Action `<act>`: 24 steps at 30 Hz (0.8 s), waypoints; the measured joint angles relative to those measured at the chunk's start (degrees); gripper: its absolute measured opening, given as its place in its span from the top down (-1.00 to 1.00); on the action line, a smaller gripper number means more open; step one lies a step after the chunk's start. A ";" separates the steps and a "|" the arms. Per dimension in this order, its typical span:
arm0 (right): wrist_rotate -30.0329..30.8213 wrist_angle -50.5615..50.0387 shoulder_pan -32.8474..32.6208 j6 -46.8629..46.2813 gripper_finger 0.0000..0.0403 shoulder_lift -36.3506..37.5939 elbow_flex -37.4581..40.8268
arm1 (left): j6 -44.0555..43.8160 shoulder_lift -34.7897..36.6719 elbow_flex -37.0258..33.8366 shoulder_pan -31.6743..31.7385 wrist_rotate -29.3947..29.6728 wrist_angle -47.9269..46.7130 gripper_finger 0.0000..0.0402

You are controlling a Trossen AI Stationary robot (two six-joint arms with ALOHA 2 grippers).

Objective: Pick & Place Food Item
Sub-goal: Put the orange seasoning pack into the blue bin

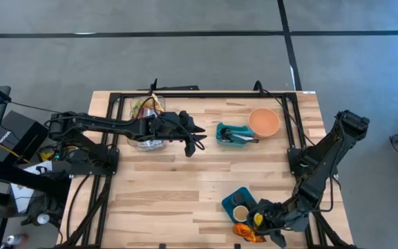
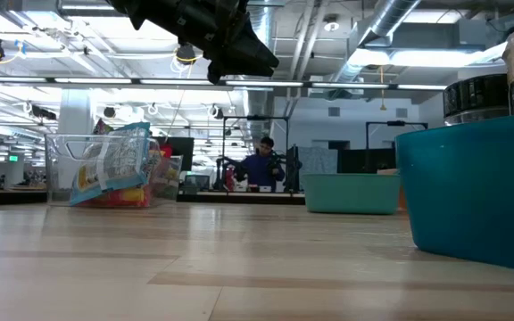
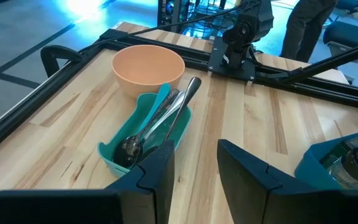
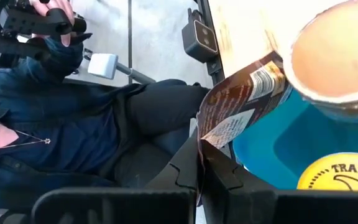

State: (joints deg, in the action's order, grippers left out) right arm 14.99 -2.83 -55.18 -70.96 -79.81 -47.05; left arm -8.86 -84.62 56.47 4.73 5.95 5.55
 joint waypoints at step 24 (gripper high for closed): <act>1.90 -8.37 -1.01 -4.00 1.00 3.63 0.02 | 0.00 0.00 0.00 0.00 -0.02 -0.01 0.43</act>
State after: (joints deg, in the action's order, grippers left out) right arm 16.88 -11.20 -56.18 -74.96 -76.18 -47.03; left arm -8.86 -84.62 56.47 4.73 5.93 5.54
